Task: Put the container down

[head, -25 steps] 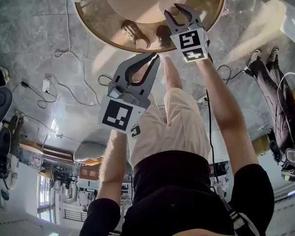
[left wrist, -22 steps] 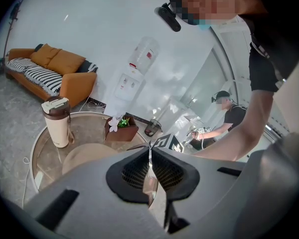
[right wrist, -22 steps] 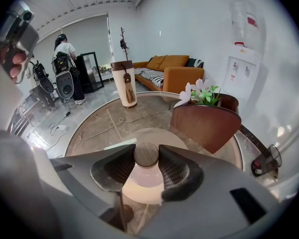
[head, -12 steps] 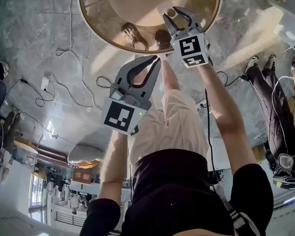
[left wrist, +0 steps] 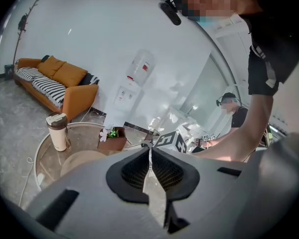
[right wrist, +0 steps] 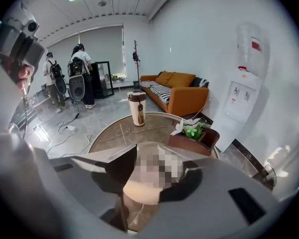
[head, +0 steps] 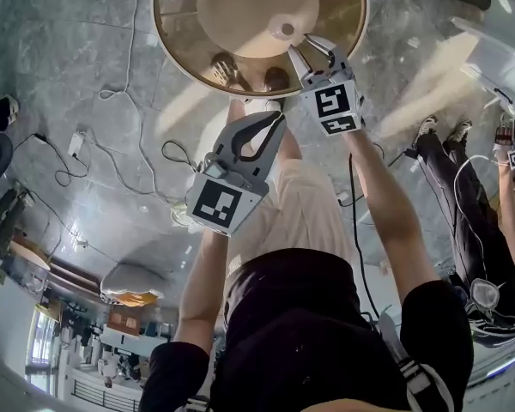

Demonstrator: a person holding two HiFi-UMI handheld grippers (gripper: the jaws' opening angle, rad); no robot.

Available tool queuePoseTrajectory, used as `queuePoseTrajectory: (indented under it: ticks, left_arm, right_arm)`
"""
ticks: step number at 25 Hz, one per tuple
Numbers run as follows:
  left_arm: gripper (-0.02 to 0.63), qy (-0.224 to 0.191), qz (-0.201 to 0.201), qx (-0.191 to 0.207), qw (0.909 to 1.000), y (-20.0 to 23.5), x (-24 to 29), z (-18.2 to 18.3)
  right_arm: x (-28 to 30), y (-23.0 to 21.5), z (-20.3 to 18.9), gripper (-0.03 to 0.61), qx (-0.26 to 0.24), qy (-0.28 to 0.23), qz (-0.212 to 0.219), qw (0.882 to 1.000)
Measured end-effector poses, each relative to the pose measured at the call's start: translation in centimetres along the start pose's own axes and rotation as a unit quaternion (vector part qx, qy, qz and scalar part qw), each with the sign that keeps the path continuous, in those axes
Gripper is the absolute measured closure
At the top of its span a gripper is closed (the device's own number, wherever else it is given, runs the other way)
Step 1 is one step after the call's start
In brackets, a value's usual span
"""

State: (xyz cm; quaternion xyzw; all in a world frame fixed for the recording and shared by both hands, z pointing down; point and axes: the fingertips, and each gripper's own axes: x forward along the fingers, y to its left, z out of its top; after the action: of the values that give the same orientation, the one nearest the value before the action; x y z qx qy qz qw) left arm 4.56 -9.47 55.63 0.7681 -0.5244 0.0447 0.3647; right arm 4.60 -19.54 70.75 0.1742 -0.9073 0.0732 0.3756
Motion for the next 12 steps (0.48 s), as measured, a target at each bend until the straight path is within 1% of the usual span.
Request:
queuePoseTrajectory:
  ticks: [2,6,9,12]
  left_arm:
    - [0.584,-0.006,0.004,0.002,1.0000,-1.1,-1.1,0.8]
    - [0.584,-0.036,0.003,0.032,0.9988,-3.0,-2.6,3.0]
    - [0.584,-0.057,0.009,0.014,0.9982,-4.3,-3.8,4.8]
    - [0.584,-0.072,0.013,0.023,0.9970,-5.5,-5.1,6.8]
  right_arm:
    - [-1.8,0.6,1.1,0.449,-0.002,-0.010,0.002,1.000]
    - [-5.4,1.2,3.8,0.456,-0.010,-0.036,0.003,0.999]
    - [-8.1,1.6,5.5,0.459,-0.005,-0.051,0.004,0.999]
    - [-10.6,2.1,7.4,0.466,-0.011,-0.066,0.005,0.998]
